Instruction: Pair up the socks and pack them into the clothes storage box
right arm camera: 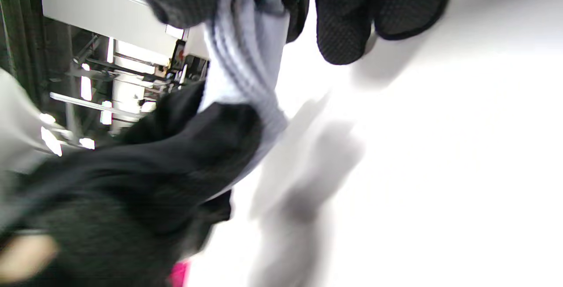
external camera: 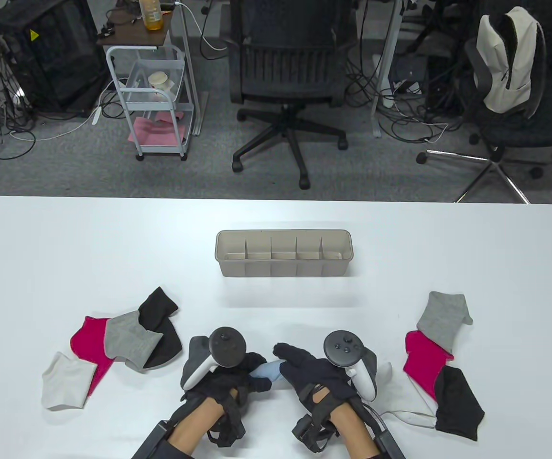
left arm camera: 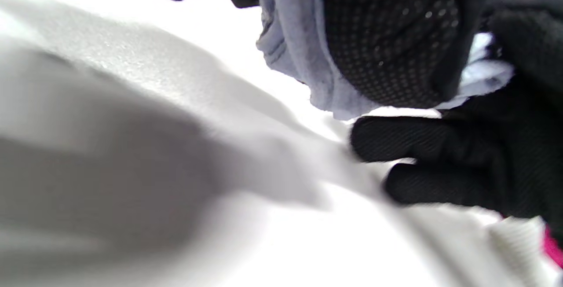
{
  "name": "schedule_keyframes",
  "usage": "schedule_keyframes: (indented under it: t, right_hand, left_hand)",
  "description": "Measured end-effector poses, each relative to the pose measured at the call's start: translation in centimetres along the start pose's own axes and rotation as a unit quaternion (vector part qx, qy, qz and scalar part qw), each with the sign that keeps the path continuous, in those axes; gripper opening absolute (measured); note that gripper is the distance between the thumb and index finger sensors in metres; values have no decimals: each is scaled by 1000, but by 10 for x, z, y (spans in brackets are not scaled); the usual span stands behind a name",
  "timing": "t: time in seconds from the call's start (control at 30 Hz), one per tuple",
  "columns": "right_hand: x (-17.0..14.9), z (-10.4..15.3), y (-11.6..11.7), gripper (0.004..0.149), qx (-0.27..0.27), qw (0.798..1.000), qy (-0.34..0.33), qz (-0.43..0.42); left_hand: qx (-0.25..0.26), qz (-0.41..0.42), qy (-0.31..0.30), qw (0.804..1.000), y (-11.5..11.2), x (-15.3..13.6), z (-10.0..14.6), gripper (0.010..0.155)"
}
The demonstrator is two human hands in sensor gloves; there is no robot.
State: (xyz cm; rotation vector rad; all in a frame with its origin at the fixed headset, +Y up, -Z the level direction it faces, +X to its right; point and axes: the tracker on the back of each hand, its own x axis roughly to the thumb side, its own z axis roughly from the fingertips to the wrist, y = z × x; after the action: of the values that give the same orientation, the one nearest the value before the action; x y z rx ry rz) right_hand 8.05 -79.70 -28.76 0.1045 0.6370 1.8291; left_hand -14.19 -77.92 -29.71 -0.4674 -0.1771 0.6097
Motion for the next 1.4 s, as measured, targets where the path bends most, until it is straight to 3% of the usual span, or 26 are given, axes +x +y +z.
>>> schedule_keyframes:
  t: [0.03,0.07,0.23,0.27,0.3,0.47,0.73,1.0,1.1,1.2,1.27,1.33,1.4]
  right_hand:
    - [1,0,0,58,12,1000,-8,-25]
    - [2,0,0,58,20,999,-15,-35]
    - [3,-1,1,61,26,998,-27,-43]
    - [3,-1,0,61,24,998,-26,-47]
    - [2,-1,0,60,22,998,-26,-49]
    - [0,-1,0,58,18,999,-16,-37]
    - [-7,-5,7,62,101,995,13,-18]
    - [-10,-5,13,70,155,985,-2,-79]
    - [-8,-5,14,66,132,988,-1,-78]
    - [-4,-5,13,60,48,998,0,-38]
    - [-3,-4,11,54,-18,999,14,-27]
    - [-3,1,9,52,-89,994,37,-41]
    - [-3,4,7,52,-132,989,38,-53]
  left_hand:
    - [-4,11,0,1000,2,-2,2,77]
    - [-5,16,0,1000,4,-3,4,61]
    - [-6,21,-3,1000,6,-4,7,61]
    - [-7,15,-3,1000,6,-3,8,61]
    - [-4,11,-5,1000,6,-2,8,77]
    - [15,-29,-16,999,4,5,12,77]
    - [10,-96,-58,994,2,21,21,70]
    - [-3,-52,-95,994,6,21,24,69]
    - [9,-48,-95,994,6,19,23,68]
    - [36,-88,-54,994,3,18,22,63]
    - [50,-83,-3,995,3,17,26,71]
    - [122,-61,6,991,9,22,38,76]
    - [169,-89,-6,982,16,28,46,70]
